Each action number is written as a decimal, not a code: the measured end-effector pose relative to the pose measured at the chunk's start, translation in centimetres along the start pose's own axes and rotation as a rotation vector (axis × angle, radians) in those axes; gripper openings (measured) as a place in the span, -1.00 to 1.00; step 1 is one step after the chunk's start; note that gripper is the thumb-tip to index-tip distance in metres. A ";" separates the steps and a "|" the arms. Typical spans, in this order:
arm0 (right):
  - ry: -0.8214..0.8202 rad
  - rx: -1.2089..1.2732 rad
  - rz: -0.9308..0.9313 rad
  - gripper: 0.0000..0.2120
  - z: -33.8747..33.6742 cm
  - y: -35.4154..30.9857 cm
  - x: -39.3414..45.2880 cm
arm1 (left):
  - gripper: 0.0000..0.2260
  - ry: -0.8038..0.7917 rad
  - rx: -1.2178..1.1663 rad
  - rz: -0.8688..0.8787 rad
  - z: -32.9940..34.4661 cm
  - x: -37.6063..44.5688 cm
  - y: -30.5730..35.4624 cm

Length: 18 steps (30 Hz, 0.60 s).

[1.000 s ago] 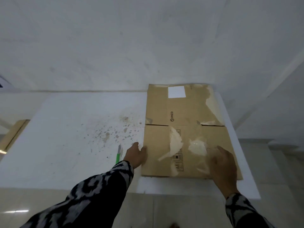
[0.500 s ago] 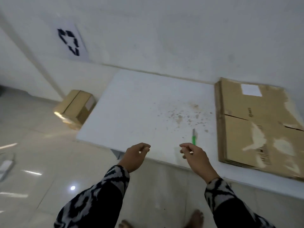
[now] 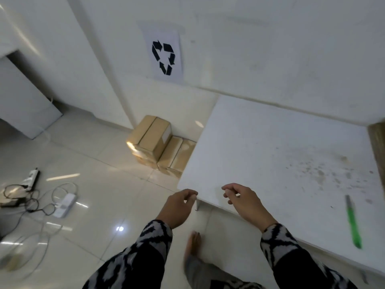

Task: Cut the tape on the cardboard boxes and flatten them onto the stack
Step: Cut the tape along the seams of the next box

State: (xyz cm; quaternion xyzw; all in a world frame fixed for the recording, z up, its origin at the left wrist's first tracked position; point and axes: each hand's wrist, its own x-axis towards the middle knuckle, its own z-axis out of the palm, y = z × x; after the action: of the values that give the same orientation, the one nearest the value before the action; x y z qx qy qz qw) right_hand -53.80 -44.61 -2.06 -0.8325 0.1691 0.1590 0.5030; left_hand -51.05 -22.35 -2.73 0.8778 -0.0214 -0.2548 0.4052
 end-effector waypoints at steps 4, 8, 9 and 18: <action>0.015 0.072 0.017 -0.83 4.5 -4.1 5.8 | -0.80 -0.048 0.030 -0.048 -5.9 4.3 -3.0; -0.032 0.099 0.020 -0.82 8.7 -9.2 10.8 | -0.80 -0.086 0.086 -0.090 -12.7 8.3 -5.9; -0.044 0.094 0.018 -0.82 9.5 -10.5 12.0 | -0.80 -0.076 0.080 -0.097 -14.3 9.4 -6.5; -0.049 0.072 0.076 -0.81 17.2 -20.4 23.3 | -0.77 -0.172 0.109 -0.058 -27.4 21.6 -11.7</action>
State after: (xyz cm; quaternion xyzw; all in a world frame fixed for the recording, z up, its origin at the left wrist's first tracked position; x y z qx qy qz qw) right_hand -25.63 -23.22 -3.77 -0.8027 0.1940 0.1920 0.5302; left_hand -21.51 -0.57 -5.65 0.8735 -0.0447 -0.3394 0.3461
